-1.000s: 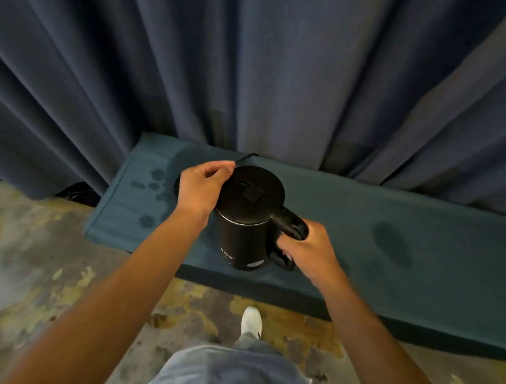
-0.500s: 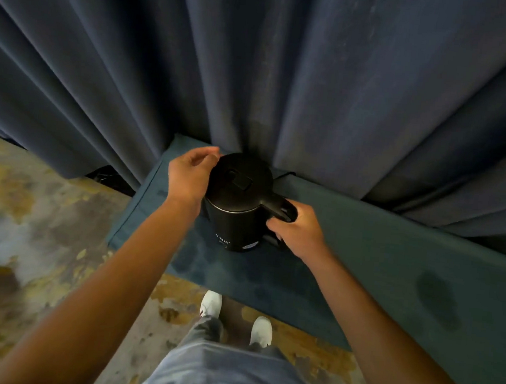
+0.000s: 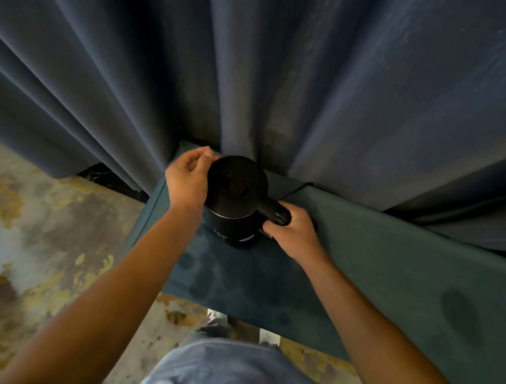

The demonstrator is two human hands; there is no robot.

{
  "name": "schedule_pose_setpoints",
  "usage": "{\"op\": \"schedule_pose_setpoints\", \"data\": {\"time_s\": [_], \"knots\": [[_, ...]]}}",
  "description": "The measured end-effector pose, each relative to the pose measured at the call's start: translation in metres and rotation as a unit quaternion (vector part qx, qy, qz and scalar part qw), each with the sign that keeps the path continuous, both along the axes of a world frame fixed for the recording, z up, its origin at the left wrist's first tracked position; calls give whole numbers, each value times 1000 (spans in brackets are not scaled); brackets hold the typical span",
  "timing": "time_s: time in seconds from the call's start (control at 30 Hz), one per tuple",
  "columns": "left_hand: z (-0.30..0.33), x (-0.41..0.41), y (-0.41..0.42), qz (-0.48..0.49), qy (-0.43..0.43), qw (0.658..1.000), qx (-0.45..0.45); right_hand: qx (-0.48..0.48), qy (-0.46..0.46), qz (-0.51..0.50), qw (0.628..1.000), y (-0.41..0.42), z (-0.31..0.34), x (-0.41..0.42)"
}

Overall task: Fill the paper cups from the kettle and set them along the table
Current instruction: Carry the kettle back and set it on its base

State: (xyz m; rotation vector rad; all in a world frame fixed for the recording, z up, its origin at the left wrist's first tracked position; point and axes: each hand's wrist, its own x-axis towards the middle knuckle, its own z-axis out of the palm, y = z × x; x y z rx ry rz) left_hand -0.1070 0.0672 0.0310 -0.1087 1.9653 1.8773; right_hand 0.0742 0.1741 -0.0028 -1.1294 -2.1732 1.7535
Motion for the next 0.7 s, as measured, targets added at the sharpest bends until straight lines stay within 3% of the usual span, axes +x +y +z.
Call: {"op": "schedule_pose_setpoints", "data": {"time_s": [0.53,0.7], "knots": [[-25,-2,8,-40,50,997,-33,5,4,19,1000,16,-20,1],[-29,9,5,-11,50,998,-26,21,5,34,999,20,-24,7]]}}
